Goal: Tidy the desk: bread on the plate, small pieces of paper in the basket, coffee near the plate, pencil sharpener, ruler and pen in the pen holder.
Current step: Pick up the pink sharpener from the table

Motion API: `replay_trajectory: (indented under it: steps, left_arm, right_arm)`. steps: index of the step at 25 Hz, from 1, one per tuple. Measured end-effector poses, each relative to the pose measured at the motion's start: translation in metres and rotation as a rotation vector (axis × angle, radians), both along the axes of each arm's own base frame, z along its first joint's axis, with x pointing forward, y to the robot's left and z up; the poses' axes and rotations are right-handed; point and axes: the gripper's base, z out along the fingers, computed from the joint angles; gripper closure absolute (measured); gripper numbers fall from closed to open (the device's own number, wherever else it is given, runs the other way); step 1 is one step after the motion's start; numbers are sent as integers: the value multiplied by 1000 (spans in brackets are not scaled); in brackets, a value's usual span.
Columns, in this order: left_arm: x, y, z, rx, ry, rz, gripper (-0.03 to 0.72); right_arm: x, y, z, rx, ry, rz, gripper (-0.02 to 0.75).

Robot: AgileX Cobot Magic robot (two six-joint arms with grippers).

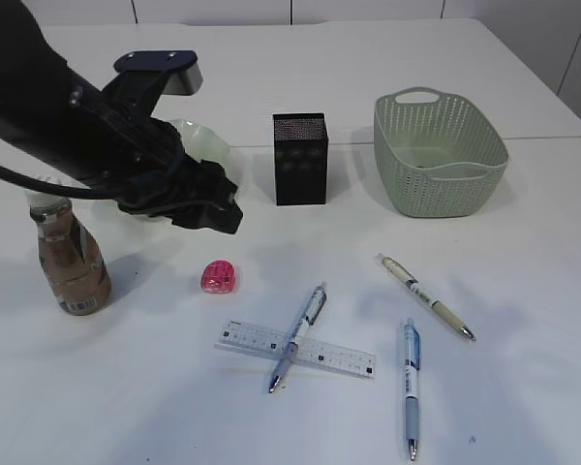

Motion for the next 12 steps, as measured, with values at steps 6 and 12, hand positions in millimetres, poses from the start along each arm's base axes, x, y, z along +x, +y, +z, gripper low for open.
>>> replay_trajectory:
  steps: [6, 12]
  left_arm:
    - [10, 4, -8, 121, 45, 48, 296]
    - [22, -1, -8, 167, 140, 97, 295]
  right_arm:
    - [0, 0, 0, 1, 0, 0, 260]
    - [0, 0, 0, 1, 0, 0, 260]
